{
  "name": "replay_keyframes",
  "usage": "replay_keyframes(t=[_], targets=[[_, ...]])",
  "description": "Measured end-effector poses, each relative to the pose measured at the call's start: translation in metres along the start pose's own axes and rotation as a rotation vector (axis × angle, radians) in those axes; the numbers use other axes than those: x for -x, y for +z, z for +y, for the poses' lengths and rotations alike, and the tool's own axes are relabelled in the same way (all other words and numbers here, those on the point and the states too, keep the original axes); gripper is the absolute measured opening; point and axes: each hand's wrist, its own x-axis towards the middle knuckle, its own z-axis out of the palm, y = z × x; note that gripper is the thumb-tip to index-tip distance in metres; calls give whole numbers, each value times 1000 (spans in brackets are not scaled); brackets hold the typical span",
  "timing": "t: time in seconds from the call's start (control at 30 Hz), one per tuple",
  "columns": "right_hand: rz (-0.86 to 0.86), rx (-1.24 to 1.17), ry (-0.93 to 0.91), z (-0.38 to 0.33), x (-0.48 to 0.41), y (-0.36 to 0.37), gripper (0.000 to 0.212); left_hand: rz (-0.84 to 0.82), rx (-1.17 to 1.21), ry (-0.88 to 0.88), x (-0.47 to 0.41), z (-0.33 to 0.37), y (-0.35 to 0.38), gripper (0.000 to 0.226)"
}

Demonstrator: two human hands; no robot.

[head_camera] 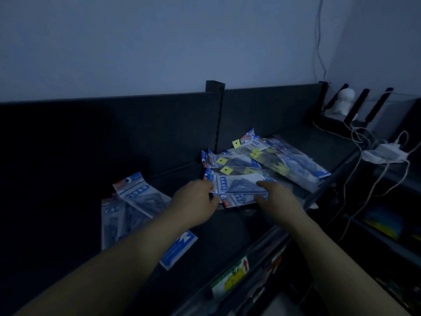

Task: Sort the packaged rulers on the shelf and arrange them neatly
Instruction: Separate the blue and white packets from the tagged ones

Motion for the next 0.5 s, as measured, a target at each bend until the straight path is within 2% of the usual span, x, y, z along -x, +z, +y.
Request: replay_keyframes(t=[0.1,0.2,0.33,0.43,0.5], targets=[[-23,41,-24,18,-28,6,51,-50,33,-24,-19,5,21,39],[-106,44,-37,30,-55,9,64,-98,61,-39,-33,8,35,43],[-167,-119,-96,38,-83,7,66,-34,58,-78,-47,6,43,40],[-182,-223,-104,44,-97,7,54,28,37,-124,-54,3,45,39],[-163,-255,-105,49,-106,7,22,61,41,-203,-58,3,42,45]])
